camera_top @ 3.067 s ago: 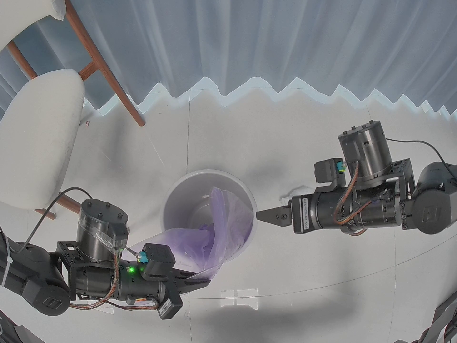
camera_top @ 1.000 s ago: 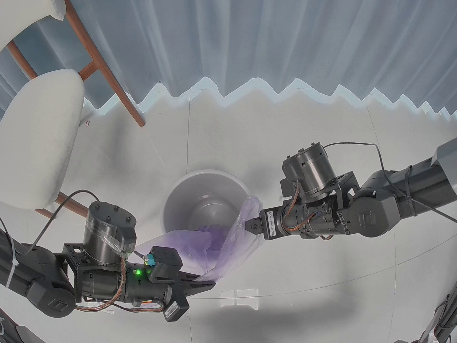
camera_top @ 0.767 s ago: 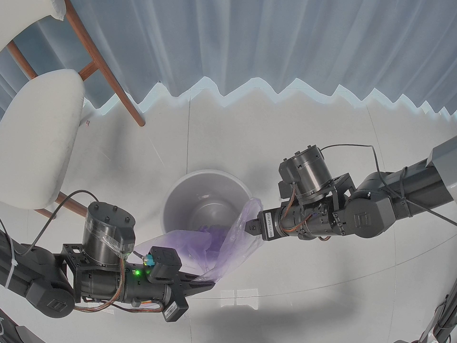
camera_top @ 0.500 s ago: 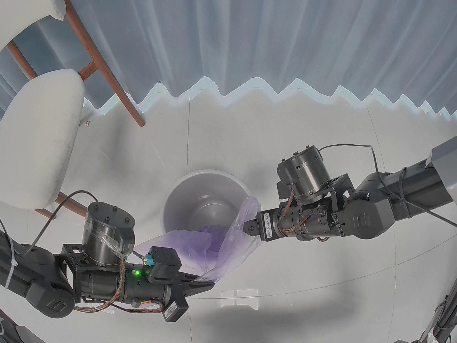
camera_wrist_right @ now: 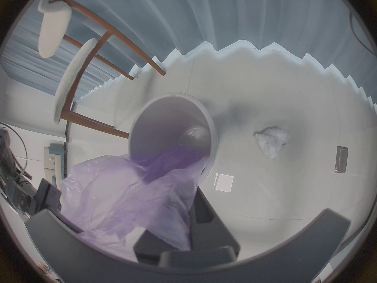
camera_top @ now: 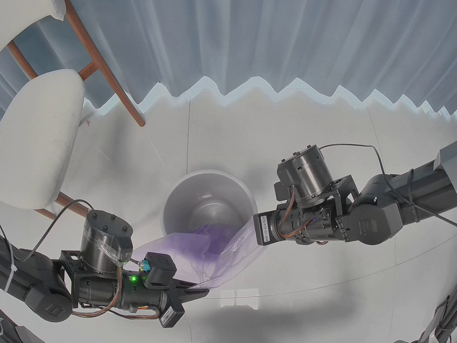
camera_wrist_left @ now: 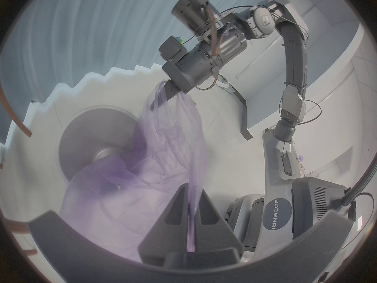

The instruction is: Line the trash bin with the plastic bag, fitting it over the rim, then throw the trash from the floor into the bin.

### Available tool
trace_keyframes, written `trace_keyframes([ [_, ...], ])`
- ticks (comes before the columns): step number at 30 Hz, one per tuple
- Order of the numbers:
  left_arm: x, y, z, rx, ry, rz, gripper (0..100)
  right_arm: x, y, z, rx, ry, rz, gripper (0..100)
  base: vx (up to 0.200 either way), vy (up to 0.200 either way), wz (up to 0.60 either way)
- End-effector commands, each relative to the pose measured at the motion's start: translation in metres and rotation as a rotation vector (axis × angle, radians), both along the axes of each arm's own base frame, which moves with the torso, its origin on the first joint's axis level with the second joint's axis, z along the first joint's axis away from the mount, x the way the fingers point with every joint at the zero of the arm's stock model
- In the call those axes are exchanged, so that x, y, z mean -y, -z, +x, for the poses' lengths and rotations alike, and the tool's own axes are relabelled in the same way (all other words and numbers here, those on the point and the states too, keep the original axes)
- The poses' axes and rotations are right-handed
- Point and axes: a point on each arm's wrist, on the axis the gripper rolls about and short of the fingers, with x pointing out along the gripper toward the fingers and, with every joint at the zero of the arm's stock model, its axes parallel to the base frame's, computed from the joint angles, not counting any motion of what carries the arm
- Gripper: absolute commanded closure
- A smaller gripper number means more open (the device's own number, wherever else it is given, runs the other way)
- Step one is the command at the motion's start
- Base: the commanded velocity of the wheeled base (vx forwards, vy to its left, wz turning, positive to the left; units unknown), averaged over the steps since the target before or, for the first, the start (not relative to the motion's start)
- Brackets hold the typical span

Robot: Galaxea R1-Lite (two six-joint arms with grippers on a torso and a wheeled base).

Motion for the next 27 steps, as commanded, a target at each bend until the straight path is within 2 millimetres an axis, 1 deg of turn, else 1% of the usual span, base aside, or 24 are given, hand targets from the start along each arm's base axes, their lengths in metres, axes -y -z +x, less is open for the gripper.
trace_keyframes([
  [1,-0.003,0.003,-0.004,-0.027,-0.016,0.001,100,0.003,-0.007,-0.01,0.011,-0.009,0.032,100,0.0,0.0,0.0],
  [8,-0.002,0.001,-0.001,-0.02,-0.064,-0.006,100,0.004,-0.009,-0.012,0.004,-0.003,0.061,100,0.0,0.0,0.0],
  [14,-0.002,0.0,-0.001,-0.002,-0.057,-0.013,100,0.006,-0.009,-0.015,-0.016,0.02,0.084,100,0.0,0.0,0.0],
  [15,-0.002,-0.001,-0.001,0.002,-0.056,-0.017,0,0.006,-0.009,-0.016,-0.017,0.02,0.082,100,0.0,0.0,0.0],
  [19,-0.002,-0.001,-0.001,0.005,-0.068,-0.02,0,0.006,-0.007,-0.017,-0.023,0.017,0.08,100,0.0,0.0,0.0],
  [22,-0.005,-0.008,0.004,0.022,-0.111,-0.044,0,0.007,-0.008,-0.022,-0.025,0.009,0.078,100,0.0,0.0,0.0],
  [24,-0.016,-0.019,0.009,0.019,-0.191,-0.095,0,0.009,-0.01,-0.025,-0.023,0.008,0.081,100,0.0,0.0,0.0],
  [27,-0.027,-0.029,0.005,0.003,-0.261,-0.156,0,0.012,-0.009,-0.029,-0.031,0.006,0.077,100,0.0,0.0,0.0],
])
